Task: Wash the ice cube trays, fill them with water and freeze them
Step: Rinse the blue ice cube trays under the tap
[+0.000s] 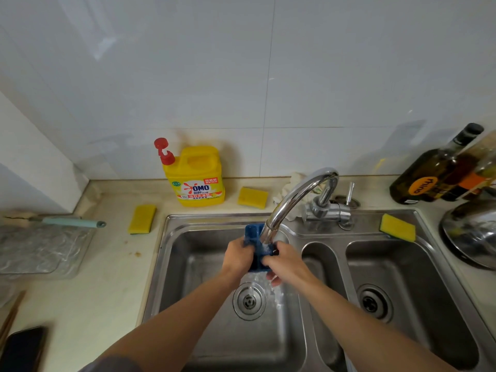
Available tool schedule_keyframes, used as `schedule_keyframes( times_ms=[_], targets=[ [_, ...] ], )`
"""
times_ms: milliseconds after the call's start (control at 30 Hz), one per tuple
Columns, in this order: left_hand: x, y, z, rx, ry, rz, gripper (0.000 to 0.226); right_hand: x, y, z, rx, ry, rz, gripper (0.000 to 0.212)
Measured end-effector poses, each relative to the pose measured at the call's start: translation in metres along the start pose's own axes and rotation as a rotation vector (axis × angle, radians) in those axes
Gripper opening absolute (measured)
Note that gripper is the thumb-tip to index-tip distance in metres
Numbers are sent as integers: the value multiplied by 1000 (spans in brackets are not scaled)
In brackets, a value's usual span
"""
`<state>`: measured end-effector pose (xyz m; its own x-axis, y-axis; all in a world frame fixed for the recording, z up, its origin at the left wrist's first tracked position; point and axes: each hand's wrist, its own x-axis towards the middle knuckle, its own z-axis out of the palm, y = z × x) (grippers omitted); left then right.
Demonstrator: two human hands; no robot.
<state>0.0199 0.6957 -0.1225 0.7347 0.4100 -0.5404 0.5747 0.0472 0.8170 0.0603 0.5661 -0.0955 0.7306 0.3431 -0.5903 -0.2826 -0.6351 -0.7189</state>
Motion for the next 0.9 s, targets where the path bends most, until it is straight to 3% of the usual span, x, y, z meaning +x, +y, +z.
schedule_keyframes(
  times_ms=[133, 300, 467, 600, 800, 900],
  targets=[
    [-1, -3, -5, -55, -38, 9, 20, 1, -2, -7, 173, -11, 30, 23],
    [-9, 1, -2, 25, -132, 94, 17, 1, -5, -12, 135, 44, 30, 19],
    [-20, 4, 2, -161, -322, 80, 46, 2, -6, -16, 89, 202, -28, 12],
    [-17, 2, 2, -117, -233, 92, 38, 2, -5, -15, 162, 129, -1, 4],
    [-8, 1, -8, -39, -147, 122, 39, 2, -3, -13, 293, 92, 35, 25],
    [-5, -1, -13, -12, -158, 149, 43, 5, -1, -18, 325, 73, 44, 24]
  ],
)
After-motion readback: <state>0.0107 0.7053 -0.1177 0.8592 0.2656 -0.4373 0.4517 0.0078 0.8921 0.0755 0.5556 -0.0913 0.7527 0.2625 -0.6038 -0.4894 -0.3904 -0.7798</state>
